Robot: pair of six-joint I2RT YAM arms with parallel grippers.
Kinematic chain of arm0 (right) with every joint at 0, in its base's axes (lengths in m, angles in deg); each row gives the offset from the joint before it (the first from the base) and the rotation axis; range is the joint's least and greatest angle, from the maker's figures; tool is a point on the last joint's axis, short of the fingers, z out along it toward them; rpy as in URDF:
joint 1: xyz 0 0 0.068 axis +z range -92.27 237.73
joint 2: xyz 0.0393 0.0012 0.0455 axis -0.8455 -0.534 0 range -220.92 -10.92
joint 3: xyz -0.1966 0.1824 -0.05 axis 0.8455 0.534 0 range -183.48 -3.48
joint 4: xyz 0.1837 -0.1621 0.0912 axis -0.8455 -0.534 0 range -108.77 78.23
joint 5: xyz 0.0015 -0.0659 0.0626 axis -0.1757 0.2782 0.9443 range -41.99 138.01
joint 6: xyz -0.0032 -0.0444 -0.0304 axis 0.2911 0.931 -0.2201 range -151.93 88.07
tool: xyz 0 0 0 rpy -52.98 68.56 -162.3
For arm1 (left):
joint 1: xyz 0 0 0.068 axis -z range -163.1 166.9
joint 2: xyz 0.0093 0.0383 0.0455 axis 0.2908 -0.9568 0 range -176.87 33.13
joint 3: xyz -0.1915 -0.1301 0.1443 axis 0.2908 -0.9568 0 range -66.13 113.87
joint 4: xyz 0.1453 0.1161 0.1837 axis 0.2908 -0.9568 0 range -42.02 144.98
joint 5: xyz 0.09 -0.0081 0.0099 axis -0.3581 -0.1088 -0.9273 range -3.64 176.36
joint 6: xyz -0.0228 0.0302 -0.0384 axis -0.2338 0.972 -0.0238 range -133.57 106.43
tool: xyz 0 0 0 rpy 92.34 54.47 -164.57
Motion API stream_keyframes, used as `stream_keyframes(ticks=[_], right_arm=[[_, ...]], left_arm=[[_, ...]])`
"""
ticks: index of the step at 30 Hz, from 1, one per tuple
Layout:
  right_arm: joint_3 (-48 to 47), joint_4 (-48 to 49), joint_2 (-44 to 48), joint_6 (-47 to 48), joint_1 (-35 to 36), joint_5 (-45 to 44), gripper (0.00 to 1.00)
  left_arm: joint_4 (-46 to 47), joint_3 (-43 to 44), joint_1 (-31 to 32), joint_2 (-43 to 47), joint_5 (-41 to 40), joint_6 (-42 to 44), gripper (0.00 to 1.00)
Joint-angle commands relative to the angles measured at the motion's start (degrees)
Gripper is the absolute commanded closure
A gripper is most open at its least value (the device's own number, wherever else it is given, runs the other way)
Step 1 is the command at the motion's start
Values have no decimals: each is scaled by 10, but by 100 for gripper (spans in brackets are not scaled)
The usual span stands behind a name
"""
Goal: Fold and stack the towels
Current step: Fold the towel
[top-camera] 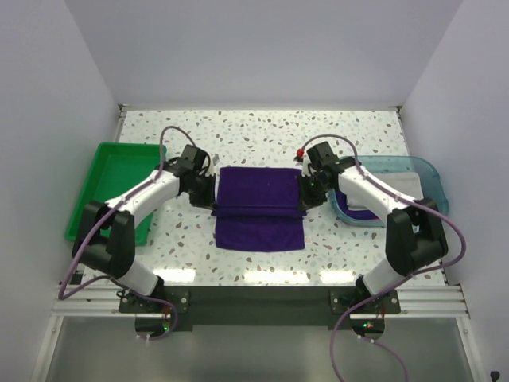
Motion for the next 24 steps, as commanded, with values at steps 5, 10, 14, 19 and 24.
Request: stream_keyframes(ticks=[5, 10, 14, 19, 24], right_arm=[[-17, -98, 90, -7, -13, -67, 100], [20, -86, 104, -23, -8, -49, 100], [50, -65, 91, -34, -6, -48, 100], [76, -30, 55, -39, -4, -52, 100], [89, -3, 21, -40, 1, -54, 100]], left_arm=[[-101, 28, -15, 81, -72, 0, 100], [-94, 0, -14, 90, -46, -5, 100], [-63, -39, -7, 71, -31, -7, 100], [-16, -69, 1, 29, -30, -11, 100], [-1, -86, 15, 16, -30, -13, 100]])
